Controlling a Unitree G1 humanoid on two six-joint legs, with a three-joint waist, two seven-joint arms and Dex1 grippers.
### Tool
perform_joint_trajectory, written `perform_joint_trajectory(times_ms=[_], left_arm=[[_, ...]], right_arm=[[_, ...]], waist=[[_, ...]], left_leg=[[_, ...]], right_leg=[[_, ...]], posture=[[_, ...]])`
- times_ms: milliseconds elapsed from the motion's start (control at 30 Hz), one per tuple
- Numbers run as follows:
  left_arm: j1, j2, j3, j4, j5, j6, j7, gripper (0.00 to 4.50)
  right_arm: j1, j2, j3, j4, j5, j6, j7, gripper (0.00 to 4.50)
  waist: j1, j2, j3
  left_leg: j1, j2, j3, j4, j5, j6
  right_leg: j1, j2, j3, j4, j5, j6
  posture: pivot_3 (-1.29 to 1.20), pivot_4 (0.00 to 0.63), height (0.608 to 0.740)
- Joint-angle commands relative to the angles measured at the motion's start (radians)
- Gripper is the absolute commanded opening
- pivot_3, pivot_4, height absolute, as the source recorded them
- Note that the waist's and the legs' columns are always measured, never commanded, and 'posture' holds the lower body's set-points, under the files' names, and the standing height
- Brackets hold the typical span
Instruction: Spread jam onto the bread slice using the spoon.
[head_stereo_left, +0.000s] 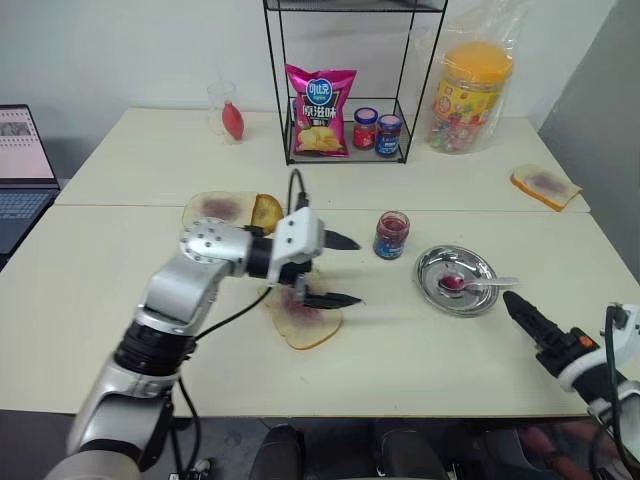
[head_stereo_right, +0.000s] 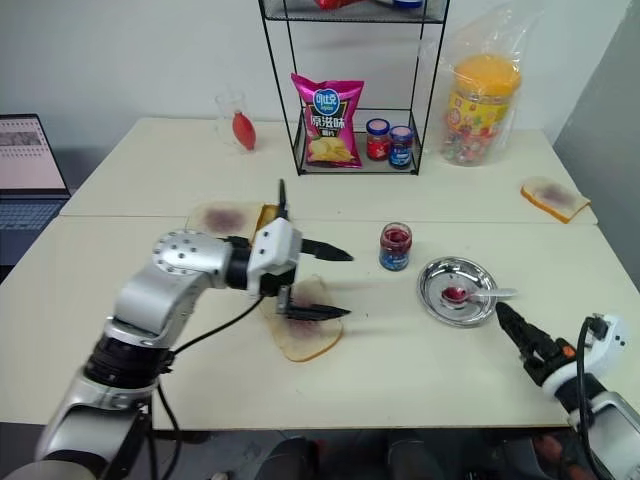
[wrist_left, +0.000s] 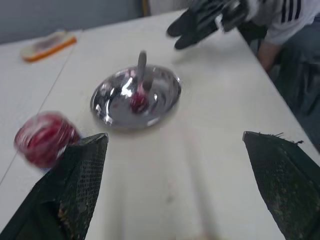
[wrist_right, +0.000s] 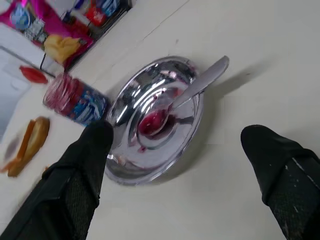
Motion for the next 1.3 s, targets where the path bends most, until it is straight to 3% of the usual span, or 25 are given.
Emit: perform_joint_trajectory(times_ms=[33,467,867,900,1067,1300], left_arm=[[0.004,0.001,-0.022,-0.057,0.003,0.0,0.027,4.49],[0.035,-0.012,-0.028,-0.104,-0.003,0.057,0.135,4.49],[0.036,-0.017,-0.03,-0.117,-0.008,0.077,0.177,4.49],[0.037,-0.015,-0.03,-0.118,-0.008,0.076,0.177,4.5],[0.033,-0.025,-0.031,-0.112,-0.006,0.077,0.194,4.5],[0.035,-0.042,-0.022,-0.121,-0.032,0.109,0.217,4.5]], right_arm=[[-0.066,0.03,0.021,0.054,0.009,-0.038,-0.032,4.5],[-0.26,0.123,0.053,0.291,-0.093,-0.124,0.01,4.5],[-0.34,0.165,0.055,0.389,-0.187,-0.158,0.078,4.5],[-0.338,0.165,0.055,0.389,-0.189,-0.157,0.085,4.12],[-0.338,0.16,0.046,0.403,-0.199,-0.145,0.111,3.16],[-0.34,0.159,0.039,0.41,-0.208,-0.136,0.138,1.48]], waist=[[-0.002,0.002,-0.001],[-0.01,0.005,-0.001],[-0.016,0.005,-0.002],[-0.016,0.005,-0.002],[-0.016,0.005,-0.001],[-0.016,0.005,-0.002]], left_leg=[[0.0,0.0,0.0,0.0,0.0,0.0],[0.0,0.0,0.001,-0.001,0.0,0.0],[0.001,0.0,0.003,0.001,0.001,0.001],[0.001,0.0,0.003,0.001,0.001,0.001],[0.001,0.0,0.003,0.001,0.001,0.001],[0.0,0.0,0.003,0.0,0.001,0.001]], right_leg=[[0.0,0.0,0.0,0.0,0.0,0.0],[-0.001,0.0,0.001,-0.001,0.0,0.0],[0.0,0.0,0.004,-0.001,0.004,0.003],[0.0,0.0,0.004,-0.001,0.004,0.003],[0.0,0.0,0.004,-0.001,0.003,0.003],[-0.001,0.001,0.004,-0.001,0.003,0.003]], posture=[[0.0,0.15,0.74],[0.0,0.15,0.74],[0.0,0.15,0.74],[0.0,0.15,0.74],[0.0,0.15,0.74],[0.0,0.15,0.74]])
